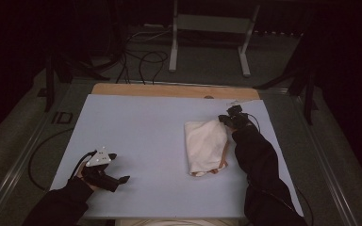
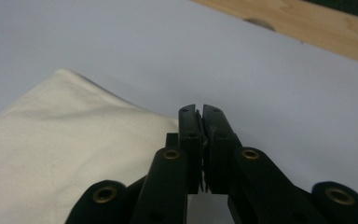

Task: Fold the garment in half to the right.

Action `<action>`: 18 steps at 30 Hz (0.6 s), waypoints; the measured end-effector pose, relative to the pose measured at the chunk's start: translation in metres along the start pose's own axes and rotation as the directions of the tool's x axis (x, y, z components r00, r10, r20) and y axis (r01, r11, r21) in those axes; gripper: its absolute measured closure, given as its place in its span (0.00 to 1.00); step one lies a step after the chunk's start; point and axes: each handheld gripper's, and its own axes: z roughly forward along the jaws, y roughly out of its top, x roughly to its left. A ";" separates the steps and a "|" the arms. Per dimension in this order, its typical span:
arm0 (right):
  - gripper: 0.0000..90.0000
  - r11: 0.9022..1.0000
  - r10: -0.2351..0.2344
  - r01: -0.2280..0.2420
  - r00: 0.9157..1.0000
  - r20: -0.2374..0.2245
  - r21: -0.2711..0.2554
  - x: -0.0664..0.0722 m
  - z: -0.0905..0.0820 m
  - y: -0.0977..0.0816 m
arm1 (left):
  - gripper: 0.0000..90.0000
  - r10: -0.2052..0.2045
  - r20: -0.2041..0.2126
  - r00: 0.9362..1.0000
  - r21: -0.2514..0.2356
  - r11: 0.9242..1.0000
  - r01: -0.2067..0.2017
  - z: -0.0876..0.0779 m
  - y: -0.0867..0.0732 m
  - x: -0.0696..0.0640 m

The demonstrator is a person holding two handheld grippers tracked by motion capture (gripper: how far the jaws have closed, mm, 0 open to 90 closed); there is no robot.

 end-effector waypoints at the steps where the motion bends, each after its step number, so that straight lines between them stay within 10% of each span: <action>1: 0.98 1.000 -0.004 0.004 1.000 0.005 0.004 -0.001 0.002 -0.001 | 0.00 0.000 0.001 1.000 0.000 1.000 0.000 0.000 0.000 0.000; 18: 0.95 0.999 -0.010 0.009 1.000 0.016 0.043 -0.001 0.022 -0.017 | 0.00 -0.001 -0.002 1.000 -0.001 1.000 0.001 -0.001 0.000 0.001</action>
